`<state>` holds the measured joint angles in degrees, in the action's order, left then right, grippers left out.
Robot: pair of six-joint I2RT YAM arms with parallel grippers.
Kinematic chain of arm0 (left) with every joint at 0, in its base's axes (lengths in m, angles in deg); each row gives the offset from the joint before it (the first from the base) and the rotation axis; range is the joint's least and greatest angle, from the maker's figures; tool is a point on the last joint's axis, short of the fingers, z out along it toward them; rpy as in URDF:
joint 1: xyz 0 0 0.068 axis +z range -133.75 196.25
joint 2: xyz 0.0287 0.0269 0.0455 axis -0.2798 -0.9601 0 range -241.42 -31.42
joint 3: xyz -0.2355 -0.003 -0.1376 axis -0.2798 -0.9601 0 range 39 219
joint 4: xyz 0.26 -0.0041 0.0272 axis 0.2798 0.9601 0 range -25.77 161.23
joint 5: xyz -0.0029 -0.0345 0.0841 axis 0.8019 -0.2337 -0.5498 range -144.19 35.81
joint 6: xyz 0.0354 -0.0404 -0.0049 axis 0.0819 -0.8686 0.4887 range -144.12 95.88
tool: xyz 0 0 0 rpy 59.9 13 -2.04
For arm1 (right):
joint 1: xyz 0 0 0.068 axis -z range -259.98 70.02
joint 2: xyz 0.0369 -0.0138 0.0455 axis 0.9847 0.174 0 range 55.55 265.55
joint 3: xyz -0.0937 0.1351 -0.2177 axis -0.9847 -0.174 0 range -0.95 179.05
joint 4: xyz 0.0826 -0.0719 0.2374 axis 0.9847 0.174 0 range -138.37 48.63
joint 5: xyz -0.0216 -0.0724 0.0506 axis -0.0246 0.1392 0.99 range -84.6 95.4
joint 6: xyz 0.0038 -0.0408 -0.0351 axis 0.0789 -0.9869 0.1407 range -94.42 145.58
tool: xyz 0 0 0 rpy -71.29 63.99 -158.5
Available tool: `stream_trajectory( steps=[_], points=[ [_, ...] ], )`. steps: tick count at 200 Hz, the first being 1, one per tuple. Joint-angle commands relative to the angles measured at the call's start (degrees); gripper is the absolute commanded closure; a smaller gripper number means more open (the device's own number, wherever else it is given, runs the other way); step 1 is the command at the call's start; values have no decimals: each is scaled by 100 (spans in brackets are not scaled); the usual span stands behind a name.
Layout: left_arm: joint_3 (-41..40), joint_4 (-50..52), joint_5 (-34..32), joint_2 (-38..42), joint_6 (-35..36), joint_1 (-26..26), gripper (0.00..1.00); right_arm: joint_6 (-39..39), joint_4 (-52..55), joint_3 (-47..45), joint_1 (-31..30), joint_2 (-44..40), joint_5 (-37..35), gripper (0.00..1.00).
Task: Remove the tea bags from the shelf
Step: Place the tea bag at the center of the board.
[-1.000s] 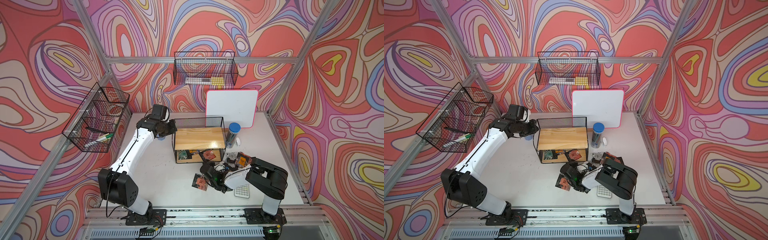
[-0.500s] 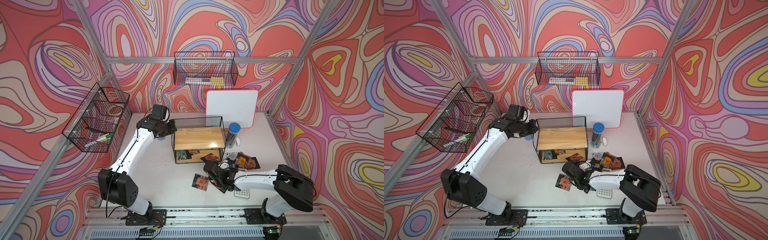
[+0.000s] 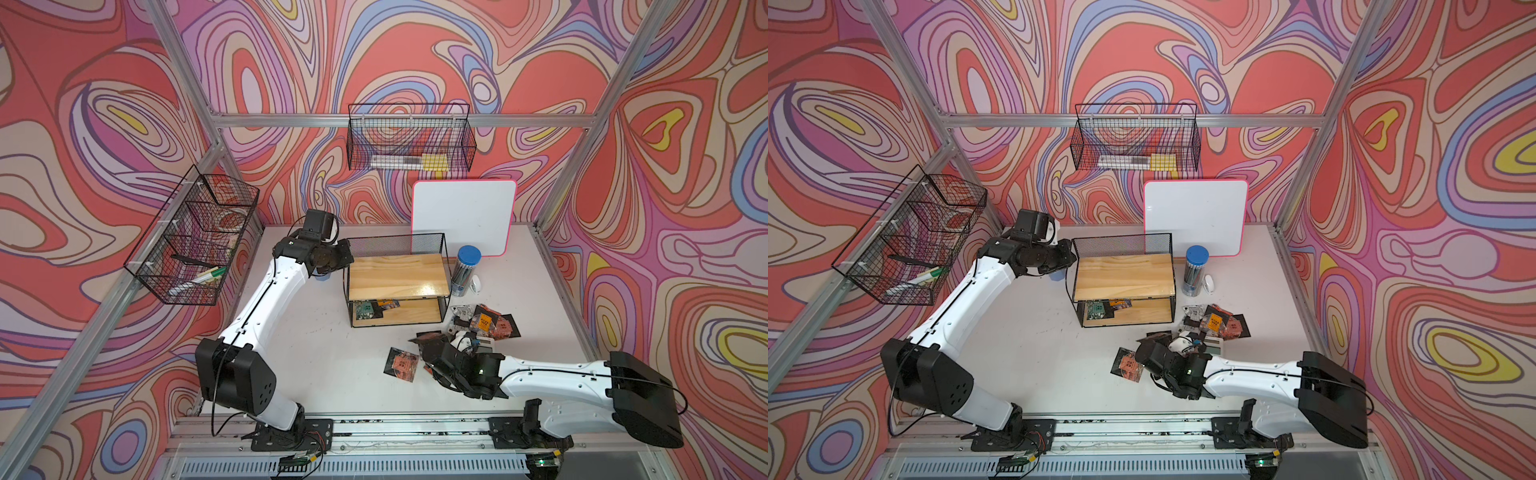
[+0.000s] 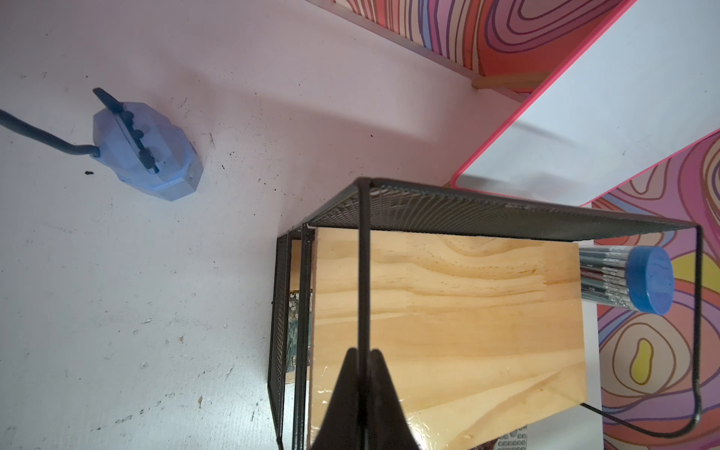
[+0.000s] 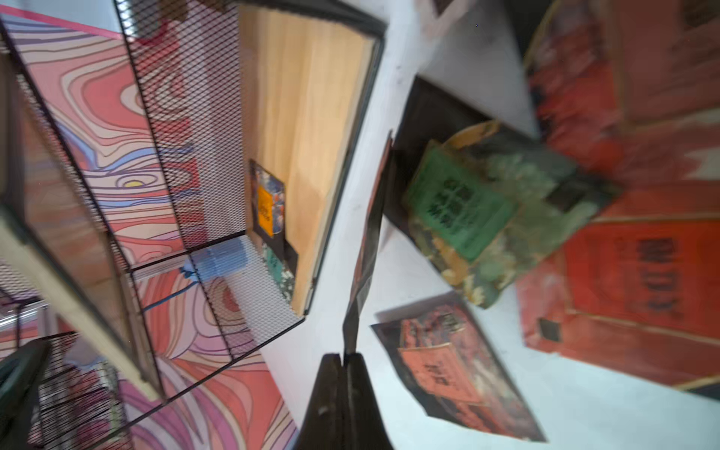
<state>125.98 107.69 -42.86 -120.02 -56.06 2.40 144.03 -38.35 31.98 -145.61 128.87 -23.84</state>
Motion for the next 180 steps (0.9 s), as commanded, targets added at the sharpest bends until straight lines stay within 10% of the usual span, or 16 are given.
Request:
stream_trajectory(
  steps=[1,31,72,98,119,180],
  points=[
    [-182,426,-320,18,-58,66,100,1358,415,-74,-20,-140,-36,86],
    [-187,426,-335,18,-57,66,100,1371,710,135,-100,-151,45,52],
    [-138,417,-342,8,-63,66,100,1329,740,477,-418,-60,-148,48],
    [-140,426,-326,9,-55,66,100,924,-173,630,-495,359,-168,72],
    [-138,435,-336,18,-54,66,100,463,-2907,224,-495,1222,-429,100],
    [-133,479,-337,52,-5,73,100,-112,-5261,1075,-66,3334,-581,100]
  ],
)
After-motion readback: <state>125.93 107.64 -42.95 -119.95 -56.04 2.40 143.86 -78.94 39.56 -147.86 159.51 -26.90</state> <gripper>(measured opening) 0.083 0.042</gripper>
